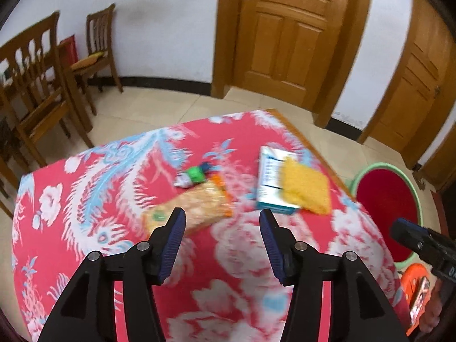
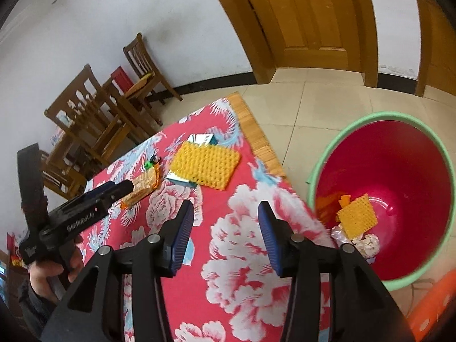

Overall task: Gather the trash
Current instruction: 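Move the left tool to the snack packet and grasp it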

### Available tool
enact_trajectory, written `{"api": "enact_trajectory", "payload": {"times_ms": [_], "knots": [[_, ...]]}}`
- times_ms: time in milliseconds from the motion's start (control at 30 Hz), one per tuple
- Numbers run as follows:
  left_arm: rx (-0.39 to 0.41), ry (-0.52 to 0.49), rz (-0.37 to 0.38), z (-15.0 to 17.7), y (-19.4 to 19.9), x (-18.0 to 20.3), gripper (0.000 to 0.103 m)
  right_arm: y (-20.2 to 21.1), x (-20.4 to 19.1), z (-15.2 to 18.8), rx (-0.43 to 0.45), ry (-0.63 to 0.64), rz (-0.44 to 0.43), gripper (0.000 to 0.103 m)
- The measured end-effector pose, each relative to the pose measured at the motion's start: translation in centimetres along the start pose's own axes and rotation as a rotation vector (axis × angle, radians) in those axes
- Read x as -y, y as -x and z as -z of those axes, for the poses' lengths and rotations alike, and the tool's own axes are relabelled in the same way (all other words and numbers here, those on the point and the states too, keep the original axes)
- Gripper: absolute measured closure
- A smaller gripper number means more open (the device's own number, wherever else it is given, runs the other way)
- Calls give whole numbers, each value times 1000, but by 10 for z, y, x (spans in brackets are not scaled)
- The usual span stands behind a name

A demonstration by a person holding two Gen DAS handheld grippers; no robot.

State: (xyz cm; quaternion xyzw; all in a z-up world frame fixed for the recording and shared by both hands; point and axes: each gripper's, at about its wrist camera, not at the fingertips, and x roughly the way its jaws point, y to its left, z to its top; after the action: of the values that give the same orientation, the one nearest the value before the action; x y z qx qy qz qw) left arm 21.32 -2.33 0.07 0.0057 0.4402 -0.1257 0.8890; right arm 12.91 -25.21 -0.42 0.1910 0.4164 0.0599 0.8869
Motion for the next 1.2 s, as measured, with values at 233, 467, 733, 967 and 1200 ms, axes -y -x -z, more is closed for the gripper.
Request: {"api": "enact_trajectory", "payload": {"times_ms": [233, 467, 733, 967, 1200], "knots": [[-26, -15, 13, -12, -26, -30, 48, -26, -13, -1, -41, 10, 13, 54], [-77, -132, 62, -13, -46, -29, 46, -39, -17, -1, -58, 9, 34, 54], [-135, -198, 86, -4, -53, -22, 42, -43, -17, 1, -65, 4, 41, 54], [-135, -196, 98, 3, -48, -13, 42, -44, -16, -1, -64, 3, 38, 54], [-88, -102, 74, 7, -52, -10, 58, -52, -14, -11, -57, 1, 50, 50]]}}
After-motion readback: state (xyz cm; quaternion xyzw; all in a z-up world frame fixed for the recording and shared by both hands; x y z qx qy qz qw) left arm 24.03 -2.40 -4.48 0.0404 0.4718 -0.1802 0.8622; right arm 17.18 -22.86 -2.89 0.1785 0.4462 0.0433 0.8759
